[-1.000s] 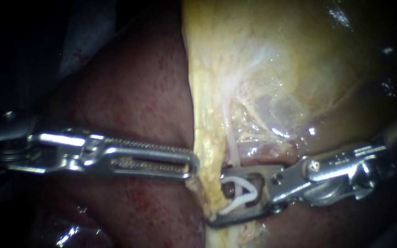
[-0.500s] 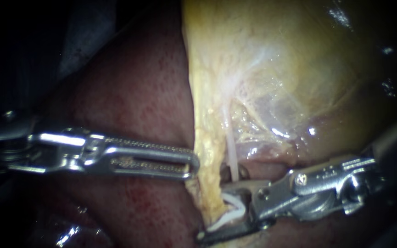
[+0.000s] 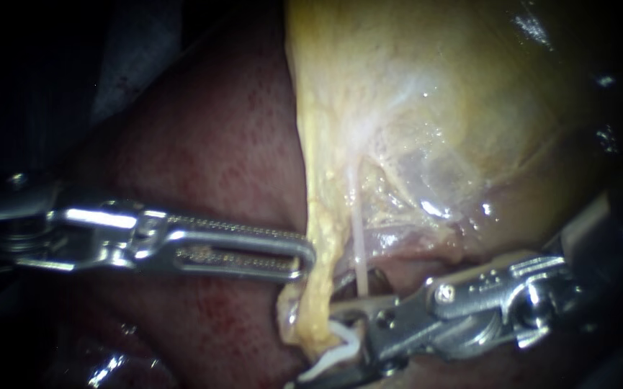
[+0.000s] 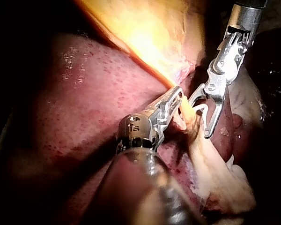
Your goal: Clipping first clip left tube
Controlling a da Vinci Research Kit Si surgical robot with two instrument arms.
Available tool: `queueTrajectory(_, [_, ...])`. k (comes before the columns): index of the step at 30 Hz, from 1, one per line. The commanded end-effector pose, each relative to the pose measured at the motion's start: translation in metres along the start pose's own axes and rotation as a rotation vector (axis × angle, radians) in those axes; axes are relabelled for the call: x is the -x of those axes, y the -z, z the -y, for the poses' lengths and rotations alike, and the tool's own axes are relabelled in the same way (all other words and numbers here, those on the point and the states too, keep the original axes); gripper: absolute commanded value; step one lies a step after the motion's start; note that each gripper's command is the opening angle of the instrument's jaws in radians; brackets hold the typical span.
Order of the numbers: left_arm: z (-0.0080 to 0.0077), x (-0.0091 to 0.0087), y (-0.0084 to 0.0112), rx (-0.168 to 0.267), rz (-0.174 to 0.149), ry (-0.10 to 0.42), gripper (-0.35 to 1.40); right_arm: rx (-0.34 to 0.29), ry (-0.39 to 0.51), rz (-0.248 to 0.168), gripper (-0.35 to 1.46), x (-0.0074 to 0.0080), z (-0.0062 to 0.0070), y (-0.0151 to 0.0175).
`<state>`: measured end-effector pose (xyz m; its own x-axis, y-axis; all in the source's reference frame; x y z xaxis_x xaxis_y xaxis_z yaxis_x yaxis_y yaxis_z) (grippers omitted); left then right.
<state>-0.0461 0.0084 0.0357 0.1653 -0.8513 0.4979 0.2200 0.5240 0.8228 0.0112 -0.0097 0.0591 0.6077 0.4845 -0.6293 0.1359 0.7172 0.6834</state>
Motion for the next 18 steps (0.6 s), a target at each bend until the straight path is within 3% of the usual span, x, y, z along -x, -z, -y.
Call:
queueTrajectory(1, [0.0, 0.0, 0.0, 0.0, 0.0, 0.0, -0.35, -0.002, 0.002, 0.0, 0.54, 0.0001, -0.0001, 0.0001])
queueTrajectory(11, [-0.0001, -0.0001, 0.0, 0.0, -0.001, -0.001, -0.35, -0.014, 0.005, 0.0, 0.53, 0.0012, -0.0011, 0.0034])
queueTrajectory(18, [-0.0001, -0.0001, 0.0, 0.0, 0.0, -0.001, -0.35, 0.013, -0.01, -0.02, 0.53, 0.0002, -0.0019, 0.006])
